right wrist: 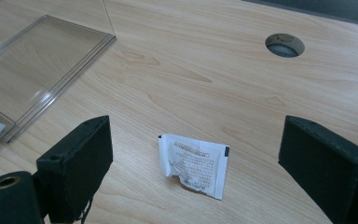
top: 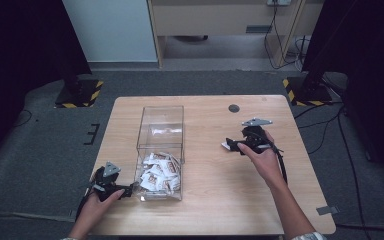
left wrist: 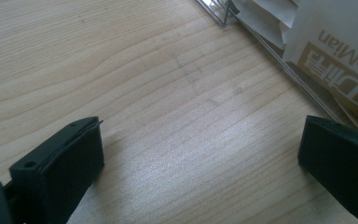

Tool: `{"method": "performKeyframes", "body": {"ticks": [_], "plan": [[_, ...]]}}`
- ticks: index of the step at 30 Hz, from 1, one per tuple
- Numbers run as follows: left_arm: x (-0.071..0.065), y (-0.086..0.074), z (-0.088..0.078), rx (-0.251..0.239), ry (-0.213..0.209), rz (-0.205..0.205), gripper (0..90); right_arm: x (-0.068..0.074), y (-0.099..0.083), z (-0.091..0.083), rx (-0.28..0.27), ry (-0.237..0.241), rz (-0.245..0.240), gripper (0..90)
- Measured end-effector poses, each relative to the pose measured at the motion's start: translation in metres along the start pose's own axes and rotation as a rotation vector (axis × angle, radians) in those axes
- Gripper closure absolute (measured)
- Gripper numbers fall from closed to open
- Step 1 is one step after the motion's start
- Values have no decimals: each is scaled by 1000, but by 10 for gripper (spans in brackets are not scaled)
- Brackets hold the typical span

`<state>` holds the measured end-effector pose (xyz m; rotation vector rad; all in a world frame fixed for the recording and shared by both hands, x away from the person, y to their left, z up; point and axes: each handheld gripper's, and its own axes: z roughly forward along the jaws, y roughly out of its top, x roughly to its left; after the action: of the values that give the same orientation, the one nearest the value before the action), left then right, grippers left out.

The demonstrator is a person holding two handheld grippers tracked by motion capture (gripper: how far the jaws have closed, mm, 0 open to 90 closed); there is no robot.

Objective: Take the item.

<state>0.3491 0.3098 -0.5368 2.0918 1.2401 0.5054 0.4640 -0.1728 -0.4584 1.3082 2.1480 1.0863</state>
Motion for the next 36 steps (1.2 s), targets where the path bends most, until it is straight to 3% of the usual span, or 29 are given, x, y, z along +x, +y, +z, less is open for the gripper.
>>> {"method": "performKeyframes", "body": {"ticks": [13,24,36], "plan": [[0,0,0,0,0,0,0,9,-1,-34,-58,24,-29,84],[0,0,0,0,0,0,0,13,-35,-57,-51,15,-45,80],[0,0,0,0,1,0,0,19,-73,-57,-9,29,-37,77]]}}
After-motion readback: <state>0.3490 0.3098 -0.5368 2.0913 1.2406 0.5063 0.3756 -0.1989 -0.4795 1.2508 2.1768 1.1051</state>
